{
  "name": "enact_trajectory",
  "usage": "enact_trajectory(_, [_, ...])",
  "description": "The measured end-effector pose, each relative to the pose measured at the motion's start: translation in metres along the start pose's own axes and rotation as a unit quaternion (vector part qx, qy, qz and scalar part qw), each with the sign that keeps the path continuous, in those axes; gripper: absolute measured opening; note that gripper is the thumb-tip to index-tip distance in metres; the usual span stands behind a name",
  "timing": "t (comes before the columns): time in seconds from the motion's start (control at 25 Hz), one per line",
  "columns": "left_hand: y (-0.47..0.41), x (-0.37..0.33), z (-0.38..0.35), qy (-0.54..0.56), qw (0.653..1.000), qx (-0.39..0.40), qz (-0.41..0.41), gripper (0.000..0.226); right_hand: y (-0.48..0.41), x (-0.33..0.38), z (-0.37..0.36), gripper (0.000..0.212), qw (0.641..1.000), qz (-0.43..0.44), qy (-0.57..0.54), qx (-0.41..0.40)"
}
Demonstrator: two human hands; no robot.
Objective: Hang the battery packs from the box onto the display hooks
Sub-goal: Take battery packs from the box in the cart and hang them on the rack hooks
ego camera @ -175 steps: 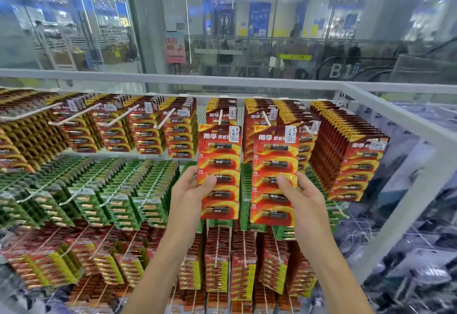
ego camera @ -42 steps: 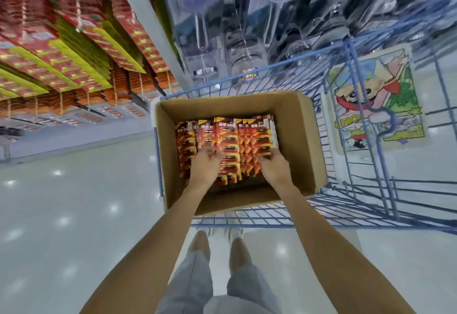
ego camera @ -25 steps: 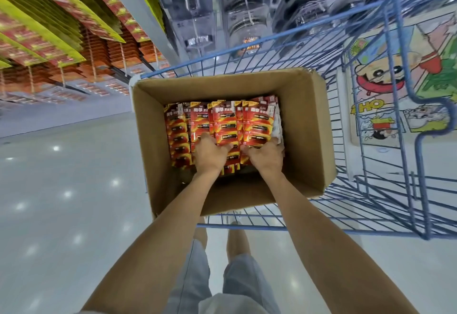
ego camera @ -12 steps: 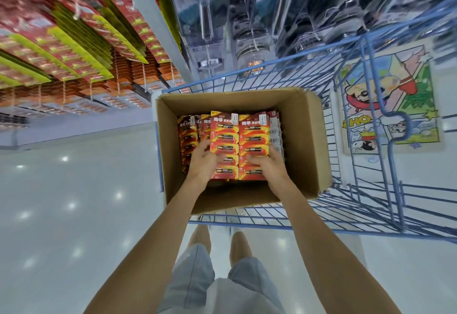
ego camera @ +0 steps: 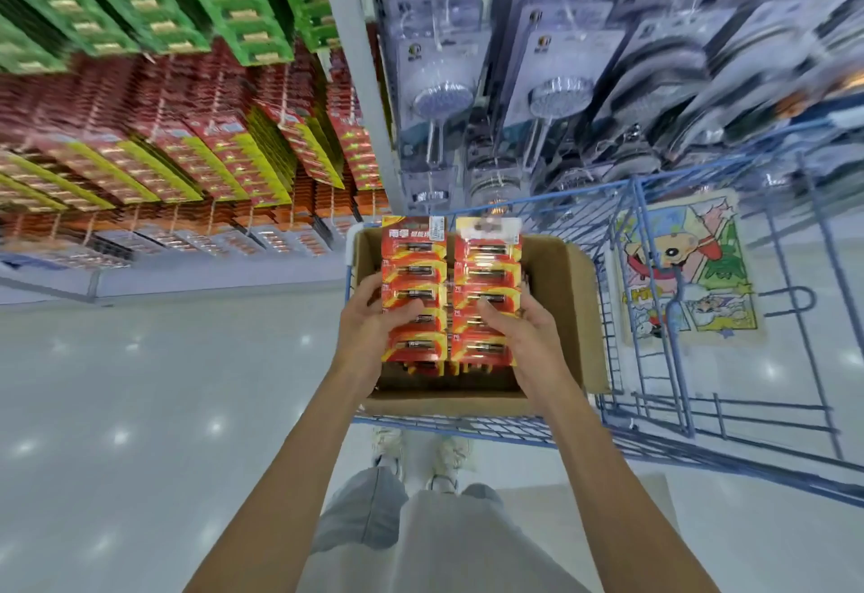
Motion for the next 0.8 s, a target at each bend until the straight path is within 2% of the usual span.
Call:
enact_trajectory(0.2, [0.036, -0.048, 0.008, 0.027, 0.998, -0.017, -0.059, 0.044, 0.016, 0.034, -0.04, 0.041, 0.999, 0.02, 0.009, 0.026])
enact_trajectory(0.4, [0.063, -0.096, 0.036, 0.023, 0.992, -0.031, -0.121, 0.038, 0.026, 0.07, -0.086, 0.032, 0.996, 0.051, 0.004, 0.068])
enact_trajectory(0.8, [0.086, -0.206, 0.145, 0.022, 0.973, -0.075, -0.216, 0.036, 0.023, 0.14, -0.229, 0.032, 0.981, 0.153, 0.046, 0.113])
Point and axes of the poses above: each hand's wrist, its own y-axis away from the middle knuckle, its own z-axis out of the back of the hand, x = y × z, the point moved 10 cm from there along -y, towards the middle knuckle, and after that the axes turned 7 degrees about x, right-handed, at the moved point
